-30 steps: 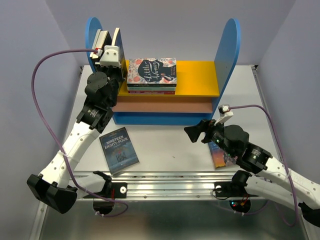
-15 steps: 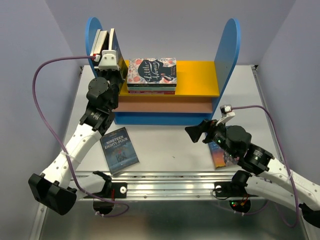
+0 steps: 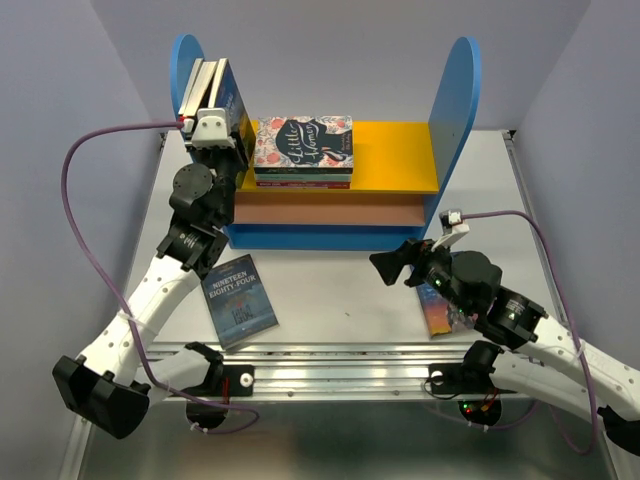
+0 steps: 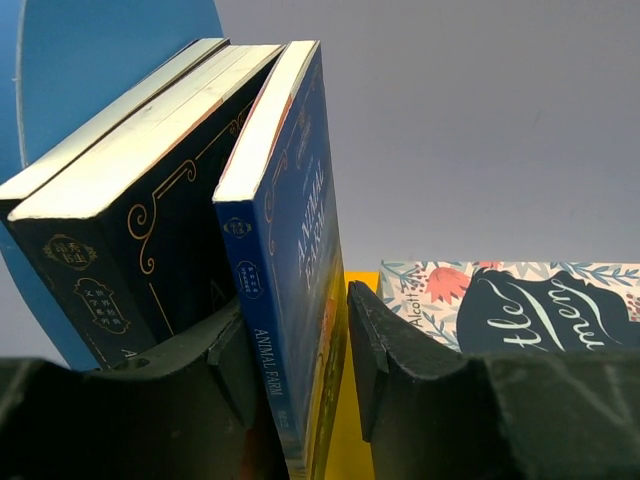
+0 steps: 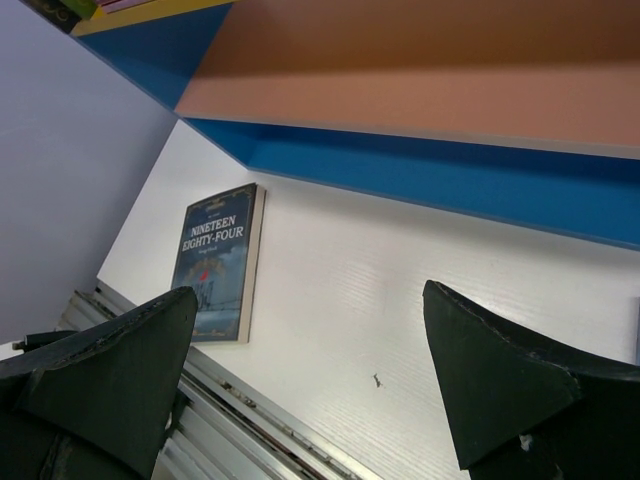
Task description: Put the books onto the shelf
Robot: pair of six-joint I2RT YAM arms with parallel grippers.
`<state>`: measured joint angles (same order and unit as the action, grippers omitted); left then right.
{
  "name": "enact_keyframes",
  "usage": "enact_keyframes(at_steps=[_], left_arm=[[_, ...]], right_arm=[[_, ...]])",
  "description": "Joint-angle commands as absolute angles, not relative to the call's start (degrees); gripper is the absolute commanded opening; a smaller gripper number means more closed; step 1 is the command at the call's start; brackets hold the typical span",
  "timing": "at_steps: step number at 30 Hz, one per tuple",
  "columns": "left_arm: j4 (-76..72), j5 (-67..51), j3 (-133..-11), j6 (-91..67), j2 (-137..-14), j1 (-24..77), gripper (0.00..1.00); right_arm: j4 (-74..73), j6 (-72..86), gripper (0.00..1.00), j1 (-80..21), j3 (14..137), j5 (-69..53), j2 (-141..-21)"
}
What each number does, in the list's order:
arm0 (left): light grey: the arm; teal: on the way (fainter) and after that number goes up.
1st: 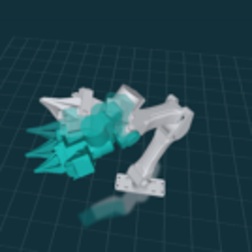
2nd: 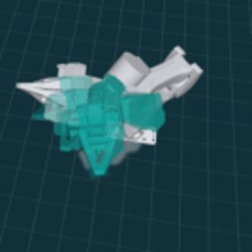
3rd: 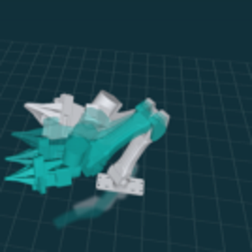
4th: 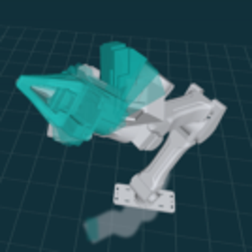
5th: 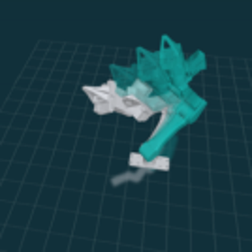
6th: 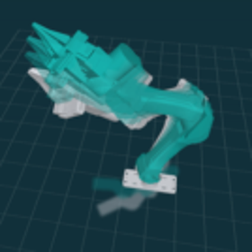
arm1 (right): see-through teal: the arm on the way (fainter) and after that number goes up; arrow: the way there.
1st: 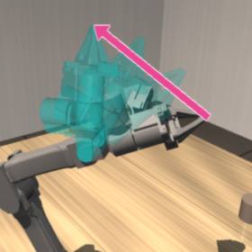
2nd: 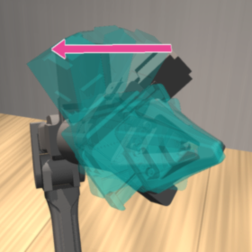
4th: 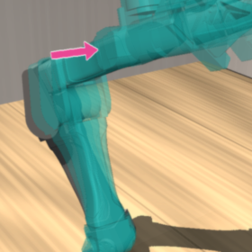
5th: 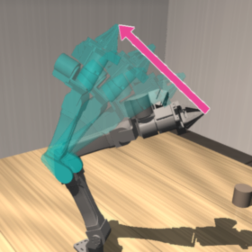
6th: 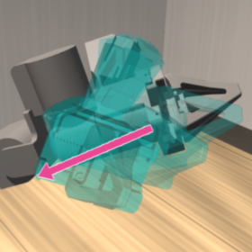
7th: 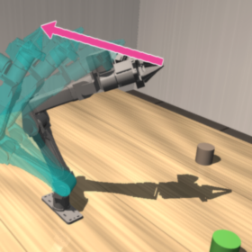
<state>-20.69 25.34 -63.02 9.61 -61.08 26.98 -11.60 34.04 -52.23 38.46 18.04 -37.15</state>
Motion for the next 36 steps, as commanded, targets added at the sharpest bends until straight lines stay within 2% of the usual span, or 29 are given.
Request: enact_keyframes(at_steps=[1, 4, 7, 9, 13, 14, 21, 27, 30, 31, 33, 36], left_arm=[[-23.29, 26.46, -62.75, 8.09, -58.89, 26.54, 0.49], [-22.77, 26.37, -63.63, 6.77, -58.10, 26.46, 0.51], [-21.19, 27.68, -65.04, 4.93, -57.40, 26.54, 0.59], [-19.08, 28.48, -65.91, 3.96, -56.69, 26.54, 0.77], [-18.11, 29.35, -66.18, 2.90, -54.58, 26.46, 0.77], [-17.32, 28.66, -67.14, 2.81, -54.15, 26.46, 0.73], [-14.77, 24.79, -71.98, 0.53, -52.12, 26.54, 0.74], [-14.24, 23.99, -72.16, -2.54, -50.54, 26.46, 0.80], [-12.40, 24.35, -71.98, -5.09, -49.84, 26.54, 0.85], [-11.61, 24.69, -72.07, -5.97, -49.66, 26.54, 0.91], [-8.36, 24.70, -72.07, -7.73, -48.70, 26.46, 0.97], [-3.53, 24.08, -70.93, -13.87, -46.32, 26.46, 0.99]], right_arm=[[-10.55, 33.84, 1.00, -52.47, 37.97, 18.72, -37.09], [-10.55, 34.10, 1.00, -52.47, 38.06, 18.11, -37.70], [-10.55, 34.01, 1.00, -52.47, 38.23, 17.75, -38.06], [-10.55, 34.01, 1.00, -52.47, 38.32, 17.75, -38.14], [-10.63, 34.10, 1.00, -52.47, 38.06, 17.75, -38.14], [-10.63, 34.19, 1.00, -52.47, 37.80, 17.75, -38.14], [-10.64, 35.07, 1.00, -52.47, 36.74, 17.14, -37.97], [-10.63, 34.98, 1.00, -52.47, 36.91, 16.26, -37.88], [-10.63, 34.89, 1.00, -52.47, 36.83, 16.17, -37.88], [-10.72, 34.89, 1.00, -52.47, 36.83, 16.17, -37.97], [-10.64, 34.81, 1.00, -52.47, 36.74, 16.08, -37.97], [-10.72, 34.80, 1.00, -52.47, 36.56, 16.00, -38.14]])
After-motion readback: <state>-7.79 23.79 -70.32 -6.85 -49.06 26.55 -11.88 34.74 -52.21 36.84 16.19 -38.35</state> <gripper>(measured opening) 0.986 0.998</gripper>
